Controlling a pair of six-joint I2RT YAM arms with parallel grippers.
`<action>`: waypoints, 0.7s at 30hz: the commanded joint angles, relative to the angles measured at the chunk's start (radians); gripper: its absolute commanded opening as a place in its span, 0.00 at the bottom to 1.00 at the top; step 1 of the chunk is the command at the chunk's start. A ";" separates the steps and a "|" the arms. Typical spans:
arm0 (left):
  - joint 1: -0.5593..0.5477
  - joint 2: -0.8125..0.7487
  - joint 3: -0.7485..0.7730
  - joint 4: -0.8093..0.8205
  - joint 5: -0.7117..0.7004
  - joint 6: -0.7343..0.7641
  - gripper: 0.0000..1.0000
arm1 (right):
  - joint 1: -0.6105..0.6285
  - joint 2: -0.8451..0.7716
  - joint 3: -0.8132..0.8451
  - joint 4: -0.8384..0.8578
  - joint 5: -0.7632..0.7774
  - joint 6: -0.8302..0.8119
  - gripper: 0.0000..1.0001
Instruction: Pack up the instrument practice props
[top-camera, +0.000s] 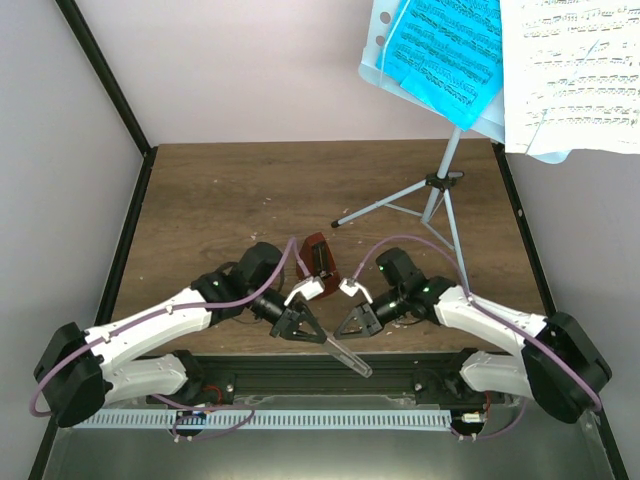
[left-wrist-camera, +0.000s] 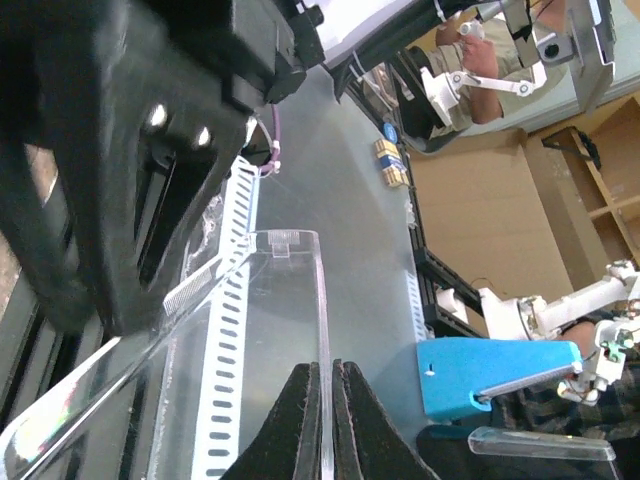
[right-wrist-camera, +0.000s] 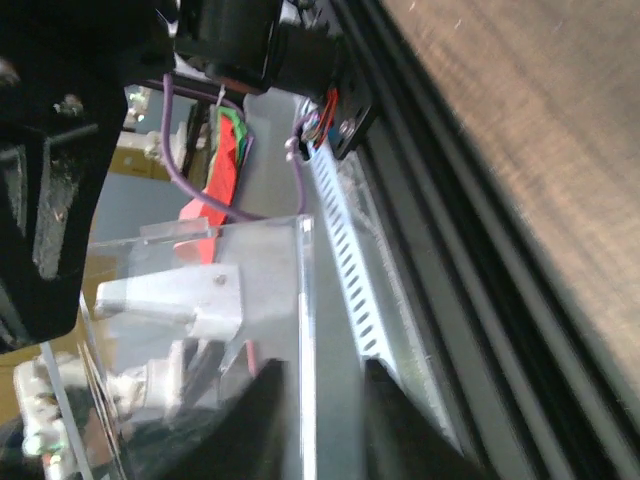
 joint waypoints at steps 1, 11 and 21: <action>-0.010 -0.048 -0.021 0.018 -0.025 -0.090 0.00 | -0.064 -0.070 0.037 -0.020 0.051 -0.022 0.45; -0.010 -0.059 -0.127 0.518 -0.234 -0.373 0.00 | -0.112 -0.315 -0.020 0.122 0.337 0.113 1.00; -0.011 -0.040 -0.142 0.811 -0.484 -0.412 0.00 | -0.120 -0.526 0.011 0.205 0.767 0.191 1.00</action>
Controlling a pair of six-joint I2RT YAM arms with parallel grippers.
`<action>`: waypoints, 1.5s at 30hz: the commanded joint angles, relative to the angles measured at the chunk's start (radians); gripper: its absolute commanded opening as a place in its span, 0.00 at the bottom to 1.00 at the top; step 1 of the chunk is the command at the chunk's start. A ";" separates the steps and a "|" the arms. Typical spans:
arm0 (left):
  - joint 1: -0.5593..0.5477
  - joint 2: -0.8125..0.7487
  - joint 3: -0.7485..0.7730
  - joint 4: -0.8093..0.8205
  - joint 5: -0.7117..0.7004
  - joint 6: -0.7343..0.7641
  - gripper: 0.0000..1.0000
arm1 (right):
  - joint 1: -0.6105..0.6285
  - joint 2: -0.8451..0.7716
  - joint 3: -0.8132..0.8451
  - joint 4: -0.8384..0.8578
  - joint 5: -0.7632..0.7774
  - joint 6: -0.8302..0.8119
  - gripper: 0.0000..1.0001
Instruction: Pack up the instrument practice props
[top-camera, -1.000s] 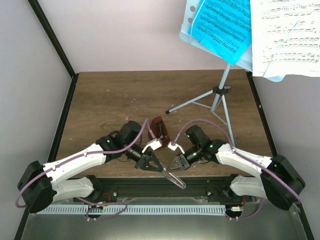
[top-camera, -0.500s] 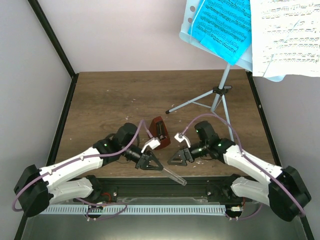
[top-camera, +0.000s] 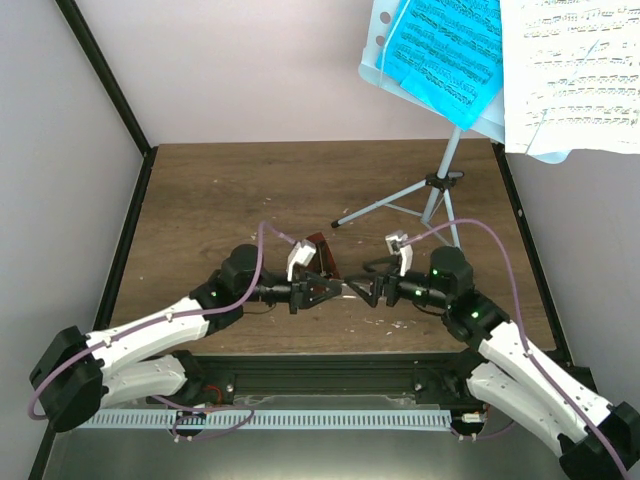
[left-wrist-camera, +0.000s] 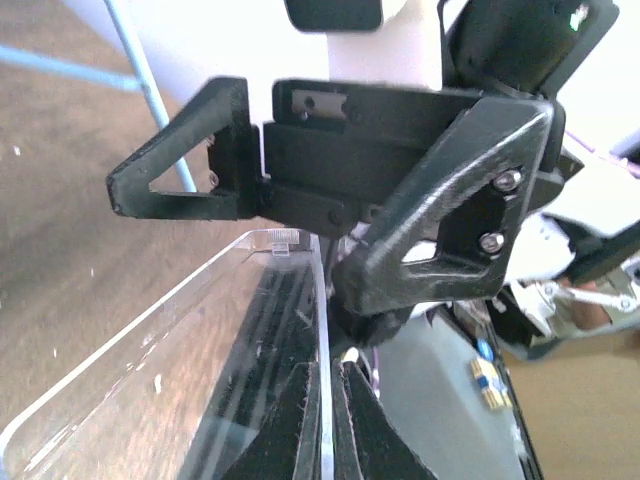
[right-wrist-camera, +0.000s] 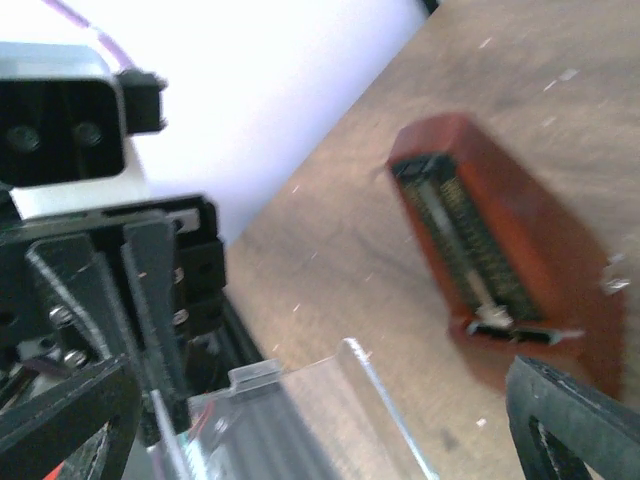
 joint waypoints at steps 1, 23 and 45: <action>-0.003 0.008 -0.017 0.223 -0.085 -0.052 0.00 | -0.009 -0.072 0.036 0.004 0.292 0.024 1.00; -0.003 -0.228 -0.068 0.368 -0.332 -0.035 0.00 | 0.012 -0.046 -0.160 0.786 0.207 0.392 1.00; -0.003 -0.240 0.017 0.407 -0.434 -0.216 0.00 | 0.143 0.296 0.060 1.098 0.256 0.175 1.00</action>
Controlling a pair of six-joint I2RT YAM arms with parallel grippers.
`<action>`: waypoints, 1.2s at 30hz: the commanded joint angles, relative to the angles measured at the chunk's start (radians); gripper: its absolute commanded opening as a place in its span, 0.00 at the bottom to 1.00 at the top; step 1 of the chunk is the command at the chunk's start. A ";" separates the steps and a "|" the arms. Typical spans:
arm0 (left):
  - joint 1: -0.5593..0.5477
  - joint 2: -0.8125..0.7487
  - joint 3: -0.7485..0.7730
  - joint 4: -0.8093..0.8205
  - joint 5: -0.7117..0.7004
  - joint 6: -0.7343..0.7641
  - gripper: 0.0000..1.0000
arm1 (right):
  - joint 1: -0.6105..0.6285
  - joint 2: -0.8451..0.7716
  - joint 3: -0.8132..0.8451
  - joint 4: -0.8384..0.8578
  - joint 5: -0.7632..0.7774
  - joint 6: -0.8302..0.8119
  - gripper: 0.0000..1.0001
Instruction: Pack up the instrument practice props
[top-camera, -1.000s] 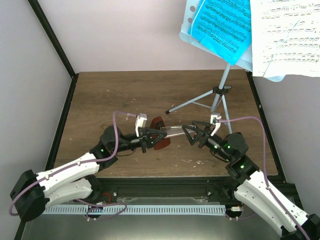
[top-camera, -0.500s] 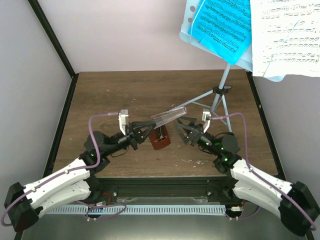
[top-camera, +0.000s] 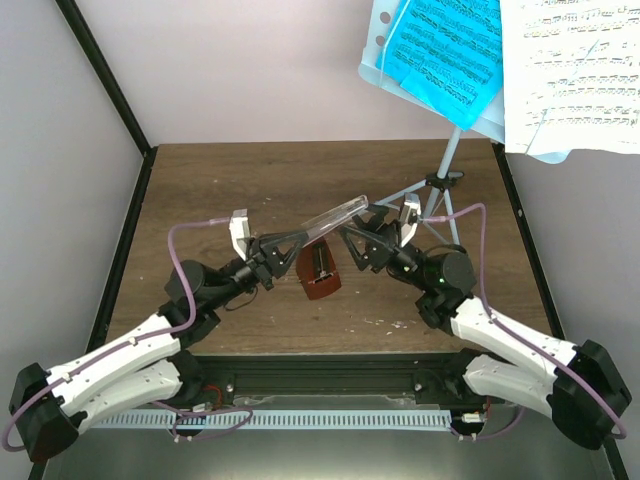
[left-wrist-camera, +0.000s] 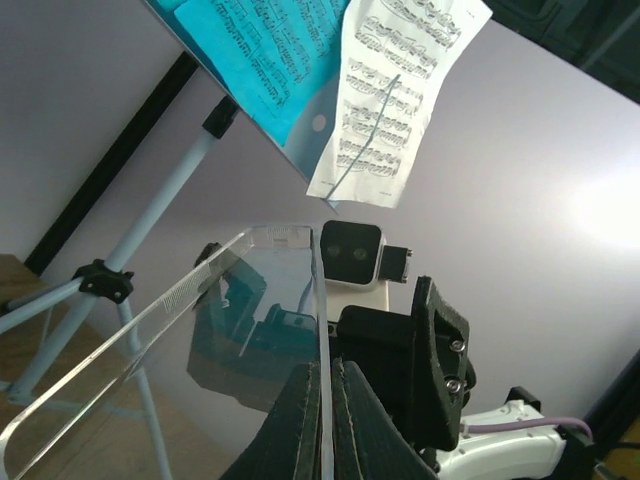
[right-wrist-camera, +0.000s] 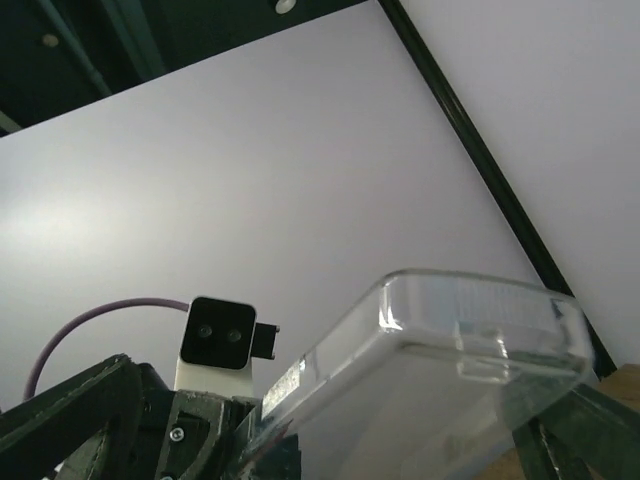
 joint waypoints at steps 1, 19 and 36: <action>-0.002 0.021 0.038 0.081 0.021 -0.052 0.00 | 0.005 0.031 0.058 0.000 -0.010 -0.047 1.00; -0.002 0.058 0.042 0.082 0.041 -0.066 0.00 | 0.005 0.067 0.043 0.050 0.031 0.054 0.76; 0.000 0.002 0.039 -0.251 0.055 0.029 0.51 | 0.005 -0.084 0.001 -0.249 0.118 -0.088 0.56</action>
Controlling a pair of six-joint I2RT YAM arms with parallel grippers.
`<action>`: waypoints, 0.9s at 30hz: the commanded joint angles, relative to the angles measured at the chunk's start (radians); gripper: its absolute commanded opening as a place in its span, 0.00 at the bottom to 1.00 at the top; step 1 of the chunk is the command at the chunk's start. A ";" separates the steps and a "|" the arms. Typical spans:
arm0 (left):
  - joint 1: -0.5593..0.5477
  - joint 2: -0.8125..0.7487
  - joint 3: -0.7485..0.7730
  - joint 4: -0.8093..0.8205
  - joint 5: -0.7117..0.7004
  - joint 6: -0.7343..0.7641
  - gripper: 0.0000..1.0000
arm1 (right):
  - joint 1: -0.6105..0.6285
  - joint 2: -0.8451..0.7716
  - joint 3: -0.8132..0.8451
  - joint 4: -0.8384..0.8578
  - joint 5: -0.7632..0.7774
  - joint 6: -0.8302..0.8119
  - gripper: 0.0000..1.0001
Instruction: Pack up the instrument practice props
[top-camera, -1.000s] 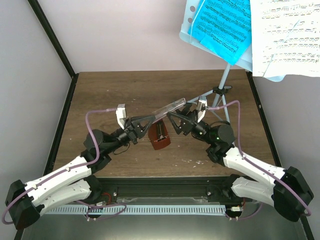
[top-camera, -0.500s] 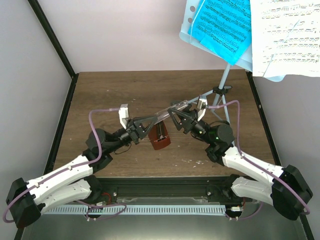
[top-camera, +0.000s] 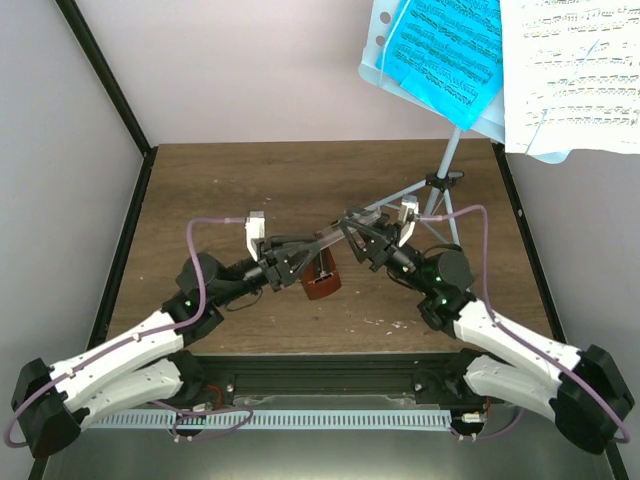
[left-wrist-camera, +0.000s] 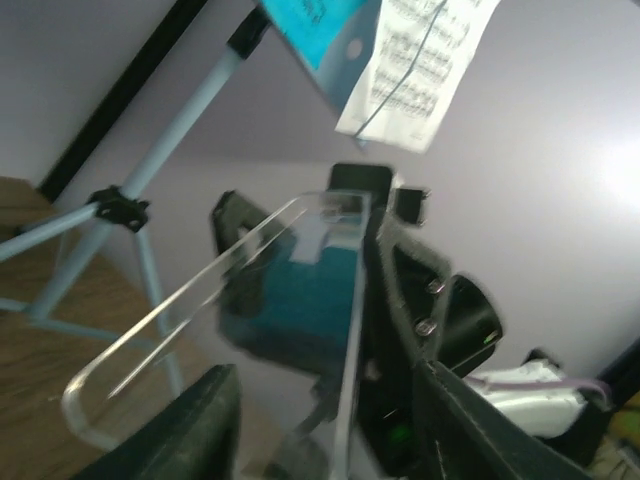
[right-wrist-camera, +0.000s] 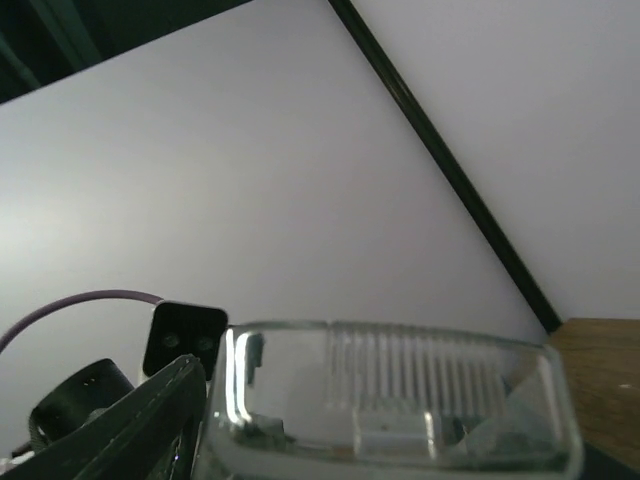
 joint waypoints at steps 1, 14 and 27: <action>0.003 -0.081 0.004 -0.266 -0.012 0.068 0.60 | 0.004 -0.129 -0.007 -0.241 0.078 -0.132 0.56; 0.337 0.132 0.334 -0.902 0.409 0.282 0.91 | 0.004 -0.392 -0.127 -0.692 0.208 -0.319 0.55; 0.377 0.453 0.487 -0.906 0.372 0.436 0.60 | 0.004 -0.407 -0.209 -0.702 0.246 -0.355 0.55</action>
